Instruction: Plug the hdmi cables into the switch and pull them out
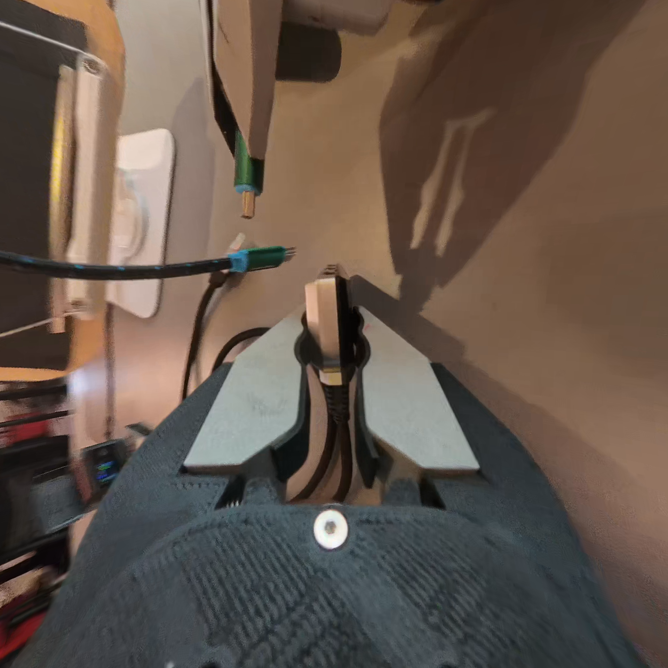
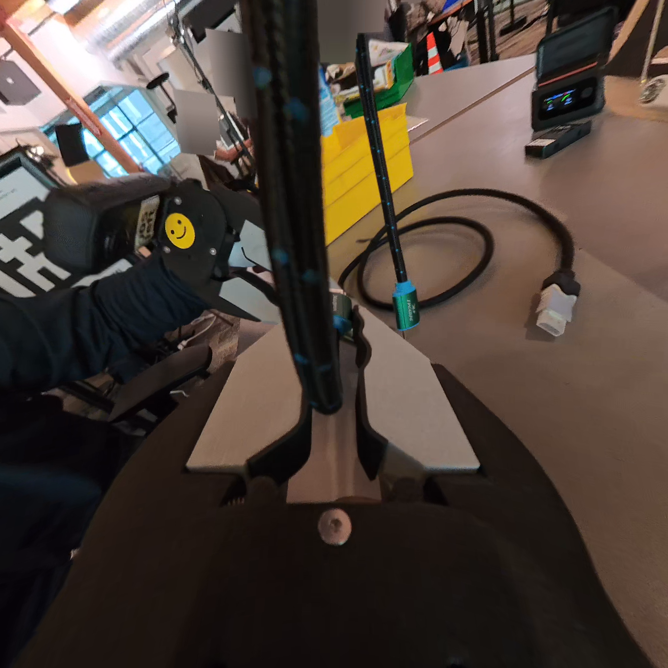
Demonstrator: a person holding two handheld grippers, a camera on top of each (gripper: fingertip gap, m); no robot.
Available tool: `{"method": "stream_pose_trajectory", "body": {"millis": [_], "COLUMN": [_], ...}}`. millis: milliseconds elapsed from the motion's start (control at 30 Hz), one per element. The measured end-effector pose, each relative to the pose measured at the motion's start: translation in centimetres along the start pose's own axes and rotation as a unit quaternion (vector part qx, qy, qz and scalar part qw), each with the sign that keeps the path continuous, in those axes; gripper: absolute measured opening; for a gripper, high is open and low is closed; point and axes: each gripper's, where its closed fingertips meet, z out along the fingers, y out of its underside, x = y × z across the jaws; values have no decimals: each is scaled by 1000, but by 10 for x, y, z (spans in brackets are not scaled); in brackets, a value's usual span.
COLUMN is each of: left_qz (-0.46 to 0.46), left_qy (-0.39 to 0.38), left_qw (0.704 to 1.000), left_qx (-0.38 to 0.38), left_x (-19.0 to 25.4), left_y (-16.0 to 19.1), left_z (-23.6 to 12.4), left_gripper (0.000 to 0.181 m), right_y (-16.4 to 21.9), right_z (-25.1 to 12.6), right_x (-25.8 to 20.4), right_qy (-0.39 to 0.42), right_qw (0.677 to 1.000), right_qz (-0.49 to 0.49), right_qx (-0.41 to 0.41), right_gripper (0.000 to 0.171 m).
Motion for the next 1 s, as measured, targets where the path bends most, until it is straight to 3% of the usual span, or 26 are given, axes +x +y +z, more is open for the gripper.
{"method": "stream_pose_trajectory", "body": {"millis": [33, 200, 467, 700, 1000], "left_qz": [24, 60, 48, 18, 53], "left_qy": [-30, -166, -207, -218, -247], "left_qw": [999, 983, 974, 969, 962], "left_qx": [-4, 40, 81, 111, 104], "left_x": [-3, -21, -16, -18, -17], "left_y": [3, 6, 1, -1, -3], "left_z": [1, 2, 15, 3, -1], "left_gripper": [19, 19, 19, 19, 19], "right_y": [2, 12, 26, 33, 30], "right_z": [1, 9, 18, 23, 23], "right_x": [-2, -10, -9, -9, -13], "right_qy": [-5, -23, -4, -1, -14], "right_qw": [1000, 999, 997, 995, 996], "right_qz": [-3, -13, -35, -42, -33], "right_qx": [-8, -39, -75, -92, -77], "right_gripper": [19, 18, 18, 18, 18]}}
